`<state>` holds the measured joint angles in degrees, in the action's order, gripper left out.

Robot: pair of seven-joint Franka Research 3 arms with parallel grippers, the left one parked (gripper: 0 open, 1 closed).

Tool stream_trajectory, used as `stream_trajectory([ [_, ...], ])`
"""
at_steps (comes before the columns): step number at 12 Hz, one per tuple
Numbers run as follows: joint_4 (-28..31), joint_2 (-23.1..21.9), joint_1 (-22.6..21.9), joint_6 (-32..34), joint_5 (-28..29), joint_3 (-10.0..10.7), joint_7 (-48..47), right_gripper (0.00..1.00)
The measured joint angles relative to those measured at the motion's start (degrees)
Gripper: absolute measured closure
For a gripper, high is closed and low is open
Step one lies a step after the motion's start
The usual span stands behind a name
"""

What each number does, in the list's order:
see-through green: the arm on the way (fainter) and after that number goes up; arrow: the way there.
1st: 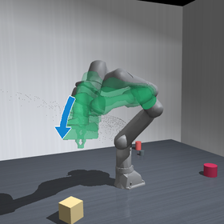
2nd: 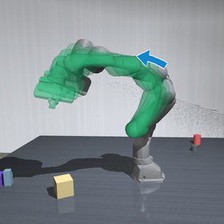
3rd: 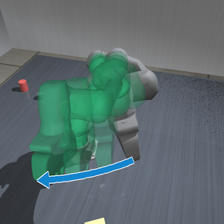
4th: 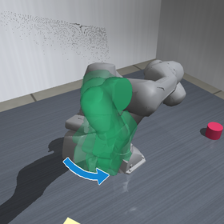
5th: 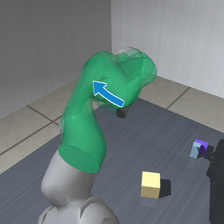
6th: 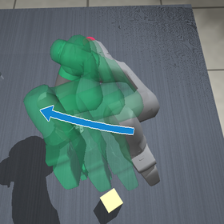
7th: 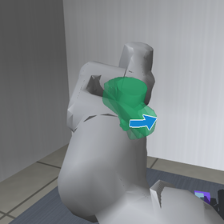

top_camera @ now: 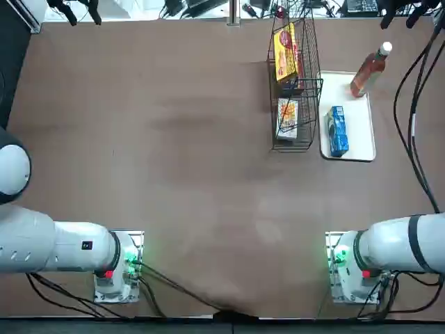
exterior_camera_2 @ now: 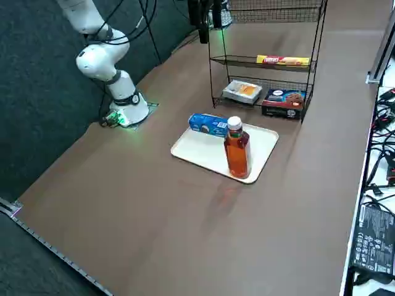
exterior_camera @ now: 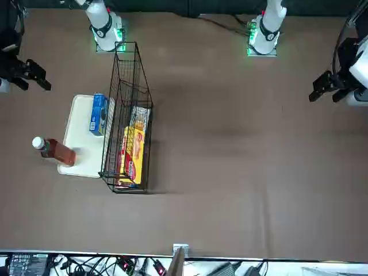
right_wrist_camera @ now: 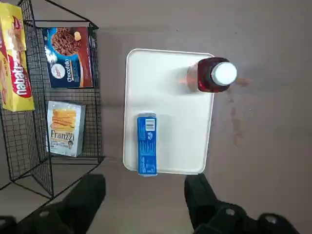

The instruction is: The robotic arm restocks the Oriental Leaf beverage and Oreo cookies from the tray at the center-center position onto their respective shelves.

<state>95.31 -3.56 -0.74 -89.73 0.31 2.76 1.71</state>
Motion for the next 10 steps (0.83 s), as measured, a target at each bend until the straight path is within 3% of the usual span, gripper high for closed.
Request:
stream_trajectory([
  [10, -0.2, 1.59, 0.51, -0.54, -0.39, 0.19, 2.51, 0.0],
])
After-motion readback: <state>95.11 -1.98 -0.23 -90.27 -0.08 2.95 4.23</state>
